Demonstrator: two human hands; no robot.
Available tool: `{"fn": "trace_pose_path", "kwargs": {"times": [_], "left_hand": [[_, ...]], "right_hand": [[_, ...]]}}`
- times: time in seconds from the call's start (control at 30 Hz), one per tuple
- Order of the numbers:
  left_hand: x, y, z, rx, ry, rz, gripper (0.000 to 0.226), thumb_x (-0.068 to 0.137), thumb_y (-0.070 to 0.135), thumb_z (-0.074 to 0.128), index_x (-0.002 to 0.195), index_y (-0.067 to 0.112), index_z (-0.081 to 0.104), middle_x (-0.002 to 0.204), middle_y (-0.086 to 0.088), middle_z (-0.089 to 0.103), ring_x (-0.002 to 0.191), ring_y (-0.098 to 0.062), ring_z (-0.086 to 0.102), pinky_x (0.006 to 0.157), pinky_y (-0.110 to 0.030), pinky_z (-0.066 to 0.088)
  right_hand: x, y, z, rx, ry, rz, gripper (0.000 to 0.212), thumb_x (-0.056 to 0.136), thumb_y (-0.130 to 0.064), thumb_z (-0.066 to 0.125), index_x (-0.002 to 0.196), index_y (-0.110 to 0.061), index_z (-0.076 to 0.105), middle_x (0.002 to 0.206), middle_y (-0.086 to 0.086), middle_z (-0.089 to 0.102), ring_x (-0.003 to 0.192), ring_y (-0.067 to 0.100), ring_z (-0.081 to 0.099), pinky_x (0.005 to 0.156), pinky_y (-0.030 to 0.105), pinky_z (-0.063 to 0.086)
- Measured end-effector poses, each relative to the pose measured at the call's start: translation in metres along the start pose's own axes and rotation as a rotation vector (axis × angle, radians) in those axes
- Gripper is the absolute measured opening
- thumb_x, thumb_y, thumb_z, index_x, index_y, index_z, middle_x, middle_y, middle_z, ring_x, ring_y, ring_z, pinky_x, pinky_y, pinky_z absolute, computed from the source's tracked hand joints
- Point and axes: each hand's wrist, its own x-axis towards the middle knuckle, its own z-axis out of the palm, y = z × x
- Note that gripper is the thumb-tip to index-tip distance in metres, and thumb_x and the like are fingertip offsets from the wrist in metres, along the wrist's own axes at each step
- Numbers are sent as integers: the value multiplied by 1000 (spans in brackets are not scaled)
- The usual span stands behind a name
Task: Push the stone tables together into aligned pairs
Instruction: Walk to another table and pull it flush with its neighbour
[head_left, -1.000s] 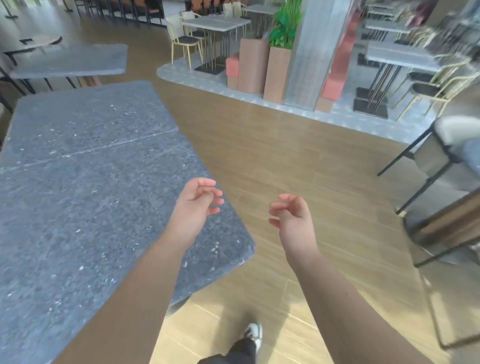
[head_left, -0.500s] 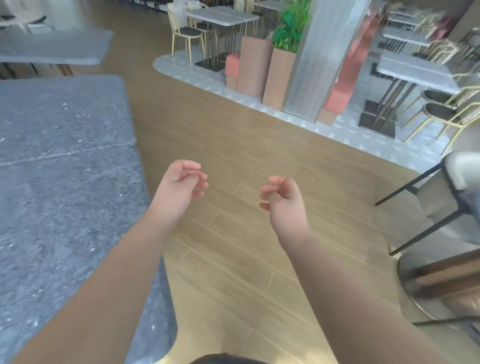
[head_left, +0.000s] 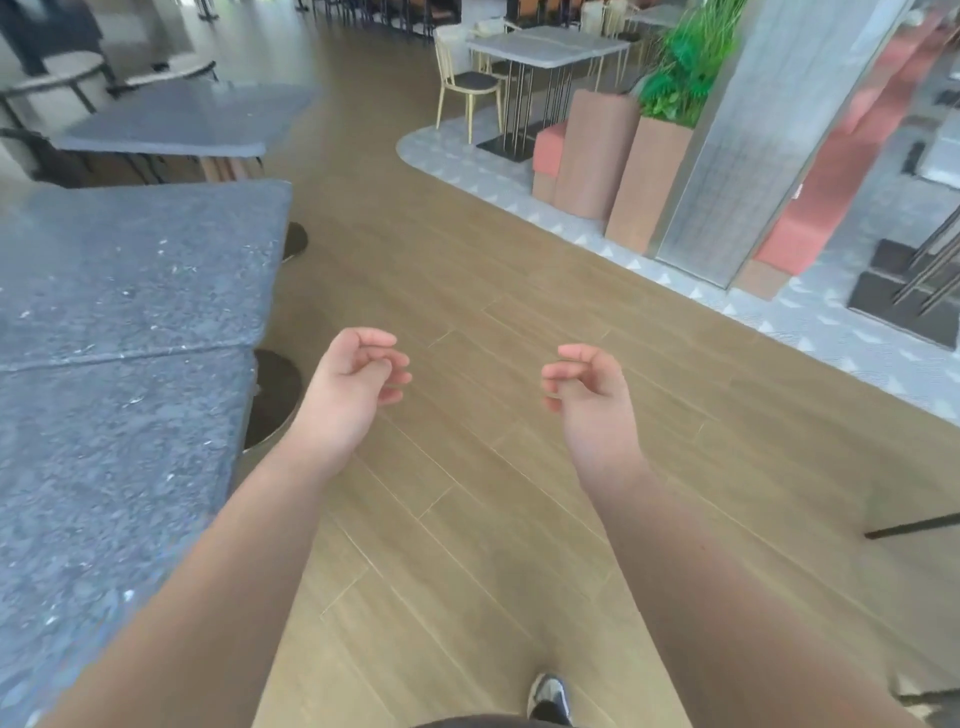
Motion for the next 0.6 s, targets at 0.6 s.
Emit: {"fn": "trace_pose_path", "kwargs": {"times": [0.6], "left_hand": [[318,-18,24,-34,319,-47,21,102,-2,42,115,5,56,93,-3,67,85,-18,69,87,-42,57]], "right_hand": [[367,1,158,-87,-317,-1,41,91,2,40,110,-27,61,101,-3,68,96,11,67,93,39,57]]}}
